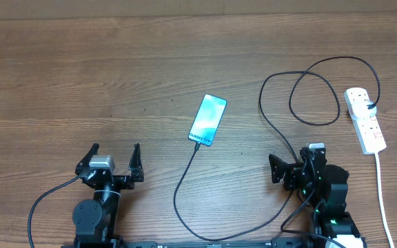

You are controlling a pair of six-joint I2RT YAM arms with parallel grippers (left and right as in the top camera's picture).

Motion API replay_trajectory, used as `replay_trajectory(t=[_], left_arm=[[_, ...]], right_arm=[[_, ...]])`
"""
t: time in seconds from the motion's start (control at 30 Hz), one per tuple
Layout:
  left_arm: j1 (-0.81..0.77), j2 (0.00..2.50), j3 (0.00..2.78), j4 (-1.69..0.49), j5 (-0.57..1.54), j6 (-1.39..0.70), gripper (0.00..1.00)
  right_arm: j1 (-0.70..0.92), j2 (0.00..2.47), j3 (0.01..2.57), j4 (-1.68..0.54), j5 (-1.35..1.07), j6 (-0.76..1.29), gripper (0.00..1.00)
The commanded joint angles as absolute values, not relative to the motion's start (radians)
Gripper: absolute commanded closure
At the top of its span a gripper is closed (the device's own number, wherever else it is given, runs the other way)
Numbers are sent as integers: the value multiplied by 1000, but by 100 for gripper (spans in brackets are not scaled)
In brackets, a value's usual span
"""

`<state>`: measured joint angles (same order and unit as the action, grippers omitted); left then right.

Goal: Plug charger to phone and switch on socket

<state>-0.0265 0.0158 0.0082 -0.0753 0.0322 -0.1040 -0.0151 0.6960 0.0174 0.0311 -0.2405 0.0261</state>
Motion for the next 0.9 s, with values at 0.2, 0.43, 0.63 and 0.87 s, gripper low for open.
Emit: replay_trajectory(t=[0.2, 0.43, 0.63, 0.87], left_arm=[[-34, 4, 5, -78, 26, -93, 0], [-34, 4, 5, -78, 26, -93, 0], [-34, 4, 5, -78, 26, -93, 0], [-34, 4, 5, -78, 26, -93, 0]], right_arm=[[-12, 525, 7, -62, -261, 25, 0], [-12, 361, 7, -62, -275, 95, 0], [-12, 234, 7, -62, -275, 134, 0], [-12, 99, 7, -59, -274, 134, 0]])
